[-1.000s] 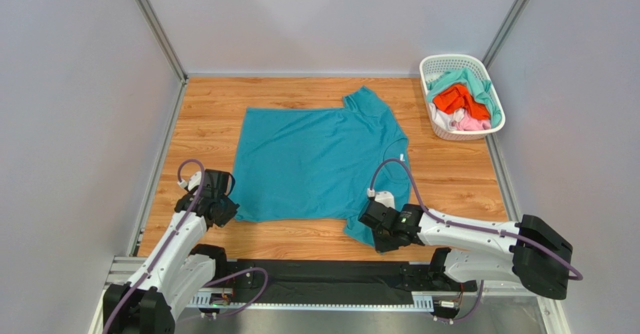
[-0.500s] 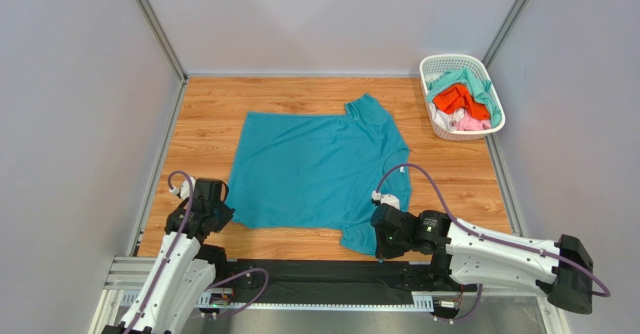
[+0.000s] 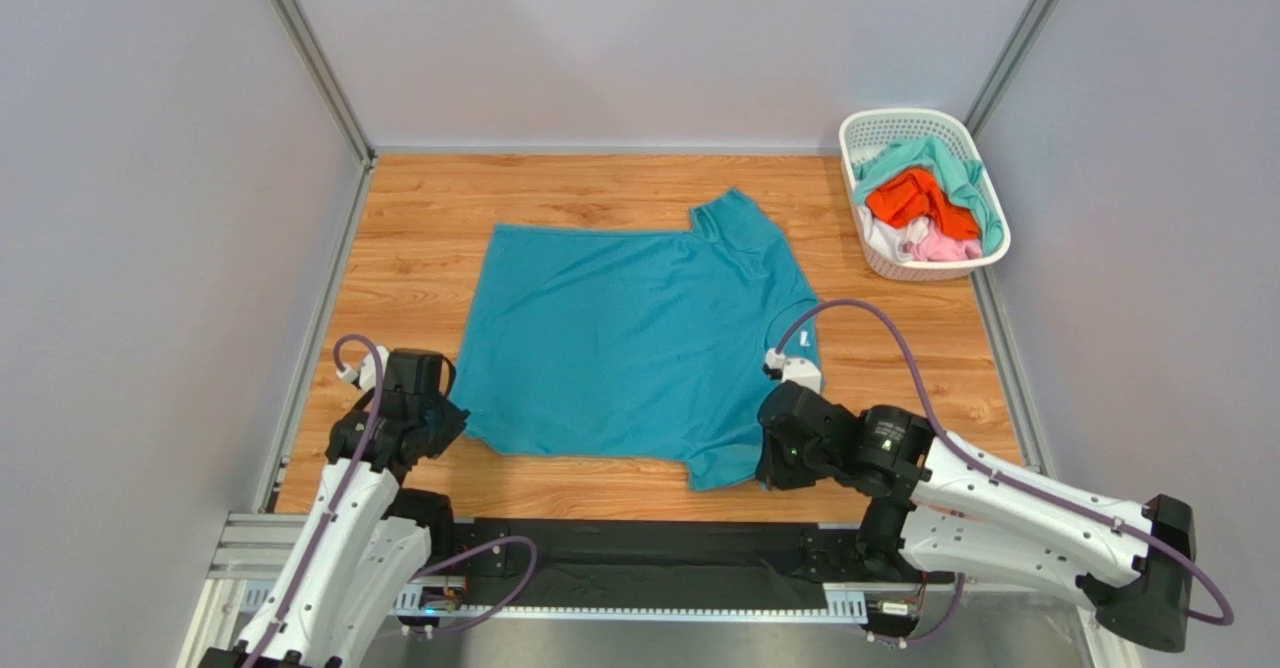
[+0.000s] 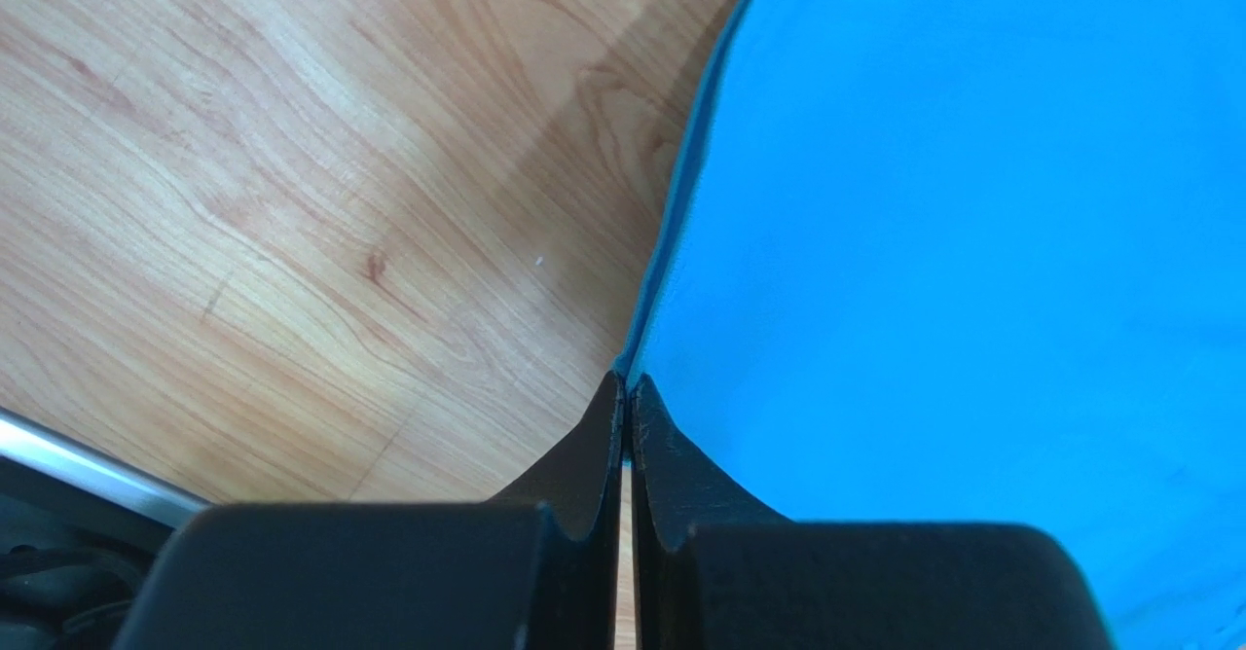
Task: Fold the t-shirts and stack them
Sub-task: Fold the tshirt
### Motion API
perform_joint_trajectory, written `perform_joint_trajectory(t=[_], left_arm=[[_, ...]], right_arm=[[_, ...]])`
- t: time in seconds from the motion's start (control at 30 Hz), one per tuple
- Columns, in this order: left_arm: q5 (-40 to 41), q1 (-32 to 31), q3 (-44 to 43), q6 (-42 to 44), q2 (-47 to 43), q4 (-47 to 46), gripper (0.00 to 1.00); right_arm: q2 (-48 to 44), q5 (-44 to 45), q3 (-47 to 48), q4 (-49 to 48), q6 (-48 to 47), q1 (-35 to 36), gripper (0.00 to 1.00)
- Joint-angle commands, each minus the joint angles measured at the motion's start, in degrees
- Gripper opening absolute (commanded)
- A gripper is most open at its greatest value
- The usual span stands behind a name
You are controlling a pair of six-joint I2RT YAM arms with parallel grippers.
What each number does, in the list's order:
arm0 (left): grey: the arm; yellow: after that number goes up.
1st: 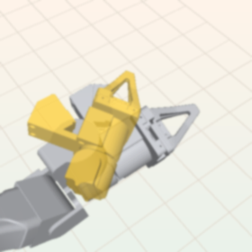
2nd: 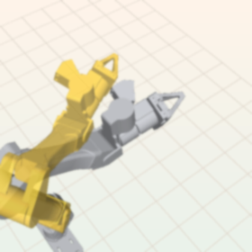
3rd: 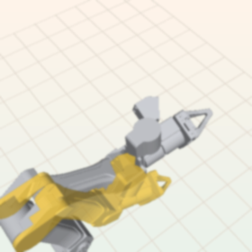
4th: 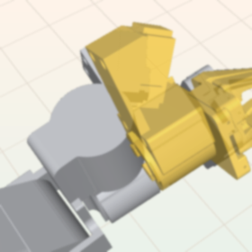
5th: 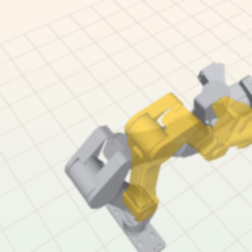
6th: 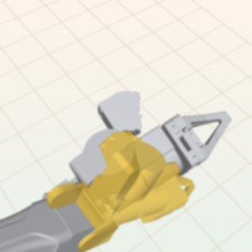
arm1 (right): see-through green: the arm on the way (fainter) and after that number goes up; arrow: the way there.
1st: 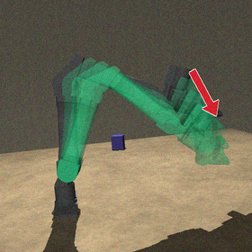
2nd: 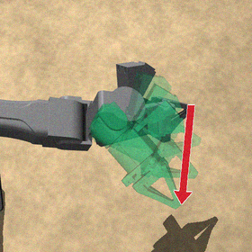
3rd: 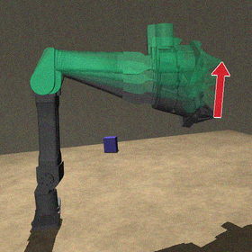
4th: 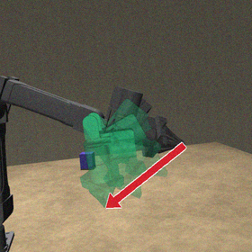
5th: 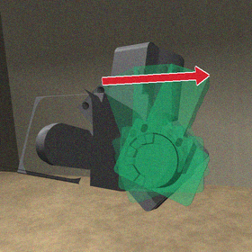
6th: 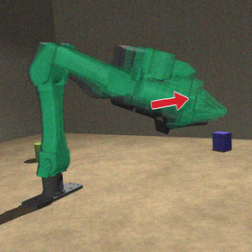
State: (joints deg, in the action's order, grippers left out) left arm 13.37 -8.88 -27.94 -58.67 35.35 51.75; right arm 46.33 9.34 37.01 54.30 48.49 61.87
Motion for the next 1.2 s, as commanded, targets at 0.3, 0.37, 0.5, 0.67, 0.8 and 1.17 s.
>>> perform_joint_trajectory(t=[0.3, 0.37, 0.5, 0.67, 0.8, 1.17], left_arm=[[-0.54, 0.18, -6.86, 2.16, 5.33, -5.69, 0.0], [-0.1, 0.18, -7.47, 2.07, 6.3, -6.48, 0.0], [0.26, 0.18, -9.23, 1.72, 9.63, -7.89, 0.0], [0.25, 0.18, -10.46, 1.46, 13.07, -10.43, 0.0], [1.57, 0.18, -12.57, 1.28, 16.58, -11.14, 0.0], [5.79, 0.18, -17.84, 0.05, 24.84, -12.19, 0.0]], right_arm=[[5.17, 2.79, 11.32, -1.39, -13.5, -16.41, 0.0], [6.31, 3.13, 12.37, -2.36, -15.08, -18.0, 0.0], [7.81, 4.19, 13.96, -4.03, -16.58, -22.3, 0.0], [9.66, 2.44, 15.89, -6.84, -19.13, -25.04, 0.0], [12.81, 0.68, 18.61, -7.72, -21.59, -27.4, 0.0], [21.52, -2.66, 24.94, -9.48, -24.67, -32.95, 0.0]])
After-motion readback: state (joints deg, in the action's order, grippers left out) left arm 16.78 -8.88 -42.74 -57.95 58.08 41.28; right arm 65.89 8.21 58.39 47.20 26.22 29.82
